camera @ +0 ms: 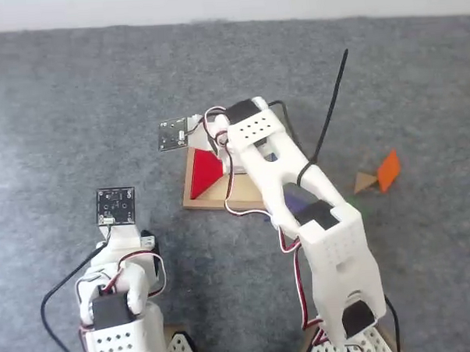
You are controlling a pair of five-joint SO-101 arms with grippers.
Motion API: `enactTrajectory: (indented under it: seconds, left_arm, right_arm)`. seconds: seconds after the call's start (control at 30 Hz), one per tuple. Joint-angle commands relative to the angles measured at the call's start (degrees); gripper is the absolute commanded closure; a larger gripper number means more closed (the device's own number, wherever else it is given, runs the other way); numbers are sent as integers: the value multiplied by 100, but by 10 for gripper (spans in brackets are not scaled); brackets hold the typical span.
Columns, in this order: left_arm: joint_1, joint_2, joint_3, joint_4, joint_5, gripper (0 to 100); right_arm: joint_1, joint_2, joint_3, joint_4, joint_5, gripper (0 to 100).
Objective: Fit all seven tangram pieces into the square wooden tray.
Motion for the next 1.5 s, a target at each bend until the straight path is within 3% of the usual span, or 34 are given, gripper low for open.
enactTrajectory:
  seconds: [0.0, 0.37, 0.77, 1.13, 1.47]
  left_arm:
    - [18, -105, -66, 18, 0, 919]
    - [18, -105, -66, 18, 0, 919]
    - [18, -105, -66, 18, 0, 919]
    - [18, -105, -66, 18, 0, 919]
    - [18, -105, -66, 18, 0, 919]
  right_arm:
    - [-92, -101, -299, -40, 35, 587]
    - [57, -356, -316, 295, -114, 572]
    - [567, -479, -229, 602, -255, 883]
    - [347, 242, -255, -303, -756, 886]
    - [330, 13, -264, -303, -1125, 886]
